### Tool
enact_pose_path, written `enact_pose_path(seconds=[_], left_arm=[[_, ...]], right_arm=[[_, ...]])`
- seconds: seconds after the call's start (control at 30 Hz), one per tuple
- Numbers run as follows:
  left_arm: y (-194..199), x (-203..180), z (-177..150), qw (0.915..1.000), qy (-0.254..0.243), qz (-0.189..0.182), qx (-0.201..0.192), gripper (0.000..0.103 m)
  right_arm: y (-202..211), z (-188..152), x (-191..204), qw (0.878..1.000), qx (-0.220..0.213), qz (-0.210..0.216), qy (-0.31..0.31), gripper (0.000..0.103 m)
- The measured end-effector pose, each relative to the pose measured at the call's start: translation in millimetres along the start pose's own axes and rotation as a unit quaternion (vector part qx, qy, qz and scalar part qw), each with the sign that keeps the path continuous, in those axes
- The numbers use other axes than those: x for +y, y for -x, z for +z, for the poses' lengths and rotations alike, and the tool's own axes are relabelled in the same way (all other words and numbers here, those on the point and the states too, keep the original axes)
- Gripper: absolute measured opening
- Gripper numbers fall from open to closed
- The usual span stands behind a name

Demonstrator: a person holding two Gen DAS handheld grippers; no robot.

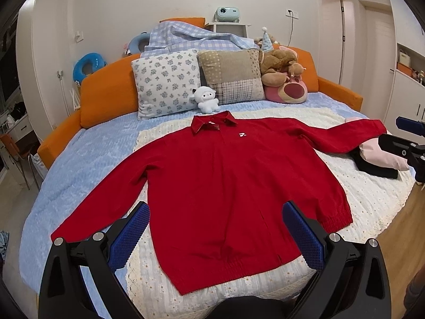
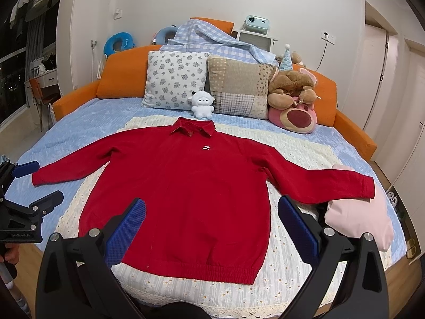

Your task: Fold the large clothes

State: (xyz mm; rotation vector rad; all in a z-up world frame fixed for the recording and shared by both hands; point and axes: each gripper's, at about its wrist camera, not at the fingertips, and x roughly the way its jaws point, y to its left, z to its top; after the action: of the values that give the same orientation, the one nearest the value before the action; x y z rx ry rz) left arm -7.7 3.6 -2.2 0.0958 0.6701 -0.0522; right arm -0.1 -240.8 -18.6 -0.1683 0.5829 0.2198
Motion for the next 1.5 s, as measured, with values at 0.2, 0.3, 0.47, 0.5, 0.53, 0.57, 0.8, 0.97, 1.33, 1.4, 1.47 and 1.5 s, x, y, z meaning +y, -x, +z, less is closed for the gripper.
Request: enact_pose_path(seconds=[0.2,0.3,0.47,0.5,0.53,0.57,0.8,0.97,1.33,1.4,1.47,1.5], left_arm=[[4,3,0,1.0,0.004,0.002,-0.004,0.101],[7,5,2,0.9999,0.009,0.002,-0.006,0.101],[11,6,4,0.9998,0.014,0.004,-0.01,0.101],[12,5,4,0.9998,0.014,0.006,-0.012,0.101],[13,5,5,0.9998,0.013,0.008,-0.014,0.101],[13,5,5,0.9998,0.013,0.009,-0.015,0.101],[15,3,6,0.9997,0.013,0.006,-0.017,0.101],[16,1,7,0.9997,0.017,0.004,-0.018,0.101],[19,0,11,0.9995,0.022,0.002,-0.022,0.101],[18,-1,11,0.9995,0.023,0.002,-0.023,0.101],[18,-1,12,0.9994,0.025,0.002,-0.024,0.101],[18,0,12,0.9993,0.027,0.001,-0.025,0.101]], right_arm=[[0,0,1,1.0,-0.001,0.0,0.0,0.099],[0,0,2,1.0,-0.002,0.0,0.0,0.099],[3,0,2,1.0,-0.007,0.0,-0.001,0.099],[3,0,3,1.0,-0.007,-0.001,-0.001,0.099],[6,-1,2,1.0,-0.009,-0.001,-0.002,0.099],[7,0,3,1.0,-0.011,-0.001,-0.003,0.099],[8,-1,3,1.0,-0.011,-0.001,-0.003,0.099],[10,1,4,1.0,-0.014,0.0,-0.004,0.099],[13,1,4,1.0,-0.018,0.001,-0.006,0.099],[14,1,5,1.0,-0.018,0.001,-0.006,0.099],[14,1,4,1.0,-0.018,0.001,-0.006,0.098],[13,1,4,1.0,-0.018,0.001,-0.006,0.099]])
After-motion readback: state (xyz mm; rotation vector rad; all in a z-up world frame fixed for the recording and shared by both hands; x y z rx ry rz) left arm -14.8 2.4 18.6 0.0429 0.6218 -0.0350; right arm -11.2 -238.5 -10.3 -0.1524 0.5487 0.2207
